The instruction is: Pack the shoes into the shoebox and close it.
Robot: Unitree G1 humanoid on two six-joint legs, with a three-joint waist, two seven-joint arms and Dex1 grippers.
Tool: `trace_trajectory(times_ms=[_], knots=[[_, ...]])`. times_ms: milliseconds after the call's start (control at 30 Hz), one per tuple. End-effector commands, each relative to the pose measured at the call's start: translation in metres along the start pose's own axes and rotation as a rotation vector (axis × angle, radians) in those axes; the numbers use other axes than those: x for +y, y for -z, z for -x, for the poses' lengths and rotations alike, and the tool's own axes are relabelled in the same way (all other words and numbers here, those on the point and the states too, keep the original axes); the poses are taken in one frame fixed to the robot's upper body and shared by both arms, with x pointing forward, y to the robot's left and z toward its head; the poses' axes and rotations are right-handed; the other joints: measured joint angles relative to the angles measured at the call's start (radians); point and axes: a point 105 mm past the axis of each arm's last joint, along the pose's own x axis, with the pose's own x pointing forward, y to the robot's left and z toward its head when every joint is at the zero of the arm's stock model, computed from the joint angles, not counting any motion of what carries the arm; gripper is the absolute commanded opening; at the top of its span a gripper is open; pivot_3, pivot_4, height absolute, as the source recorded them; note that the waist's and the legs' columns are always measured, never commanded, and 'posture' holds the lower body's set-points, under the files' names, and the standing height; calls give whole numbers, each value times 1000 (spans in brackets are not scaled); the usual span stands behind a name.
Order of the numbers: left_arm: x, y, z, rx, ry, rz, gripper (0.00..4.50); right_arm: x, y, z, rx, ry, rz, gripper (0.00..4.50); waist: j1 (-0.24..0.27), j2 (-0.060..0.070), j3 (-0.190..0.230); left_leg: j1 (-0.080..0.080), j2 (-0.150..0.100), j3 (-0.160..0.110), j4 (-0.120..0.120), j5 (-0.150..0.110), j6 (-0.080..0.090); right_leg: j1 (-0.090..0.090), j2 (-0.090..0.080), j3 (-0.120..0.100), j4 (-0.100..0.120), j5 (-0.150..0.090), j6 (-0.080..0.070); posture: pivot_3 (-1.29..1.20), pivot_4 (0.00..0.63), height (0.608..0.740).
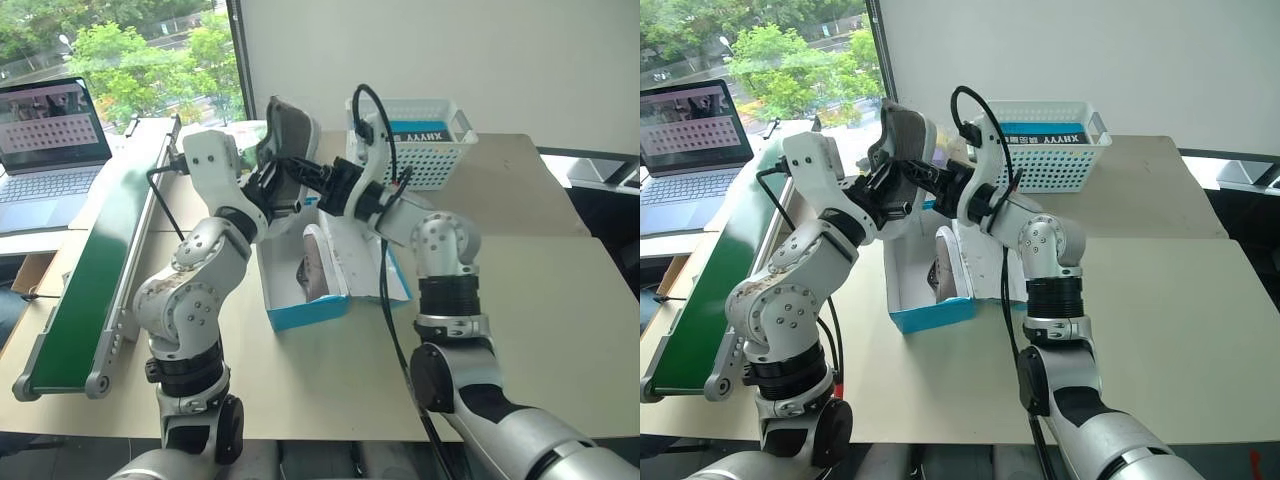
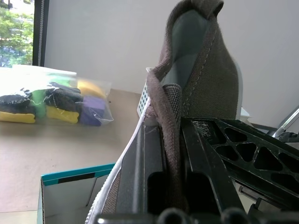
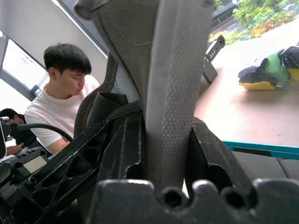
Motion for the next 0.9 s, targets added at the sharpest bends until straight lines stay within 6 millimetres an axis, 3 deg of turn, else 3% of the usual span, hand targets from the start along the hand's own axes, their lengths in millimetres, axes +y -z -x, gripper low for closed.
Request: trace_trajectory(times_ms=[33,100,200,333,533,600,700,800,900], knots=[[-7,-14,9,-42,37,-11,0,11,-24,0,-86,-32,54,411,0,0,0,0,0,0,0,0,0,0,0,0,0,0,0,0,150,740],[-3,-10,12,-24,36,2,0,8,-25,0,-84,-12,84,391,-1,0,0,0,0,0,0,0,0,0,0,0,0,0,0,0,150,740],[2,-10,18,-24,30,24,1153,5,-26,0,-90,10,97,383,-1,0,0,0,0,0,0,0,0,0,0,0,0,0,0,0,150,740],[27,-7,34,44,-12,-21,2479,4,-33,1,-83,43,158,357,0,0,0,0,0,0,0,0,0,0,0,0,0,0,0,0,150,740],[78,-28,60,86,-112,-171,2479,9,-47,-1,-34,102,252,357,-12,0,0,0,1,0,0,0,0,-1,1,0,0,0,0,0,150,740],[84,-28,64,110,-121,-220,2479,12,-43,-2,18,101,252,357,-11,0,0,1,1,0,-1,0,0,-1,1,0,0,0,0,0,150,740],[81,-30,63,126,-90,-292,2479,19,-18,-3,184,70,325,357,-2,1,0,0,0,0,-1,0,0,0,0,0,-1,0,0,0,150,740],[74,-34,59,106,-55,-319,2479,9,19,3,377,96,385,357,0,1,0,0,1,0,-1,0,0,0,1,0,-1,0,0,0,150,740],[70,-35,56,93,-42,-324,2479,2,32,5,428,113,342,357,3,1,0,0,1,0,-1,0,0,0,1,0,-1,0,0,0,150,740]])
